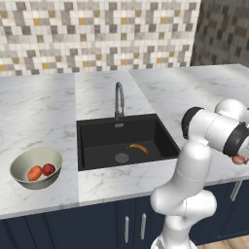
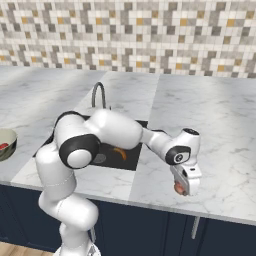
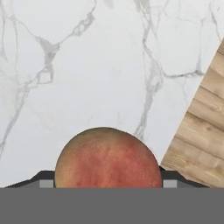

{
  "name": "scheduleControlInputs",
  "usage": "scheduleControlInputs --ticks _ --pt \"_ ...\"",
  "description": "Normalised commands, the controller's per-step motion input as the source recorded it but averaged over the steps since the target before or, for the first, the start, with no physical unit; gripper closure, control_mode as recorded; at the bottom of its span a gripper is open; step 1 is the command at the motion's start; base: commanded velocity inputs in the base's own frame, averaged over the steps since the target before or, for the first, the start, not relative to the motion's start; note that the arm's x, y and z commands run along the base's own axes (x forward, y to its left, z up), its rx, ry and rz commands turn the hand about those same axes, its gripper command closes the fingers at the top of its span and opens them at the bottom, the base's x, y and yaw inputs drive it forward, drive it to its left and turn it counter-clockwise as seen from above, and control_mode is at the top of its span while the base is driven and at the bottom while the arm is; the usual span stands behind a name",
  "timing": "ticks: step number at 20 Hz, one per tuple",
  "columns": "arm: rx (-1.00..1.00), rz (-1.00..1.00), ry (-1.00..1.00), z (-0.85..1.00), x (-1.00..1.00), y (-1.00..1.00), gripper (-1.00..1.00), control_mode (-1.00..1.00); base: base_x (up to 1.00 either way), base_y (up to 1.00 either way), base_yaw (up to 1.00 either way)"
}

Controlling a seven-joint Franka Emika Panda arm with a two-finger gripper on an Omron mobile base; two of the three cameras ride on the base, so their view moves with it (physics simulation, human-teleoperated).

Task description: There is a mixed pile of frozen fruits and vegetables on the counter. Locate all the frozen vegetables and place the items in a bowl on the counter. Take all the frozen fruits and defrost them in a running sink.

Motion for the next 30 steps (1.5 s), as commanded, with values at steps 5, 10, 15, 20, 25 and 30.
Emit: scheduleControlInputs --ticks 5,10,15,20,25,30 --pt "0.00 0.06 0.03 0.02 0.30 0.22 1.00 -1.00 0.00 0.00 0.00" --pt "-0.01 0.05 0.00 0.00 0.43 0.21 1.00 -1.00 0.00 0.00 0.00" --pt "-0.05 0.00 0.03 0.08 0.34 0.20 1.00 -1.00 0.00 0.00 0.00" --pt "-0.06 0.00 0.13 0.05 0.32 0.17 1.00 -1.00 0.00 0.00 0.00" --pt "0.00 0.02 0.08 0.06 0.46 0.19 1.00 -1.00 0.00 0.00 0.00" --pt "0.00 0.04 0.00 0.08 0.40 0.26 1.00 -1.00 0.00 0.00 0.00"
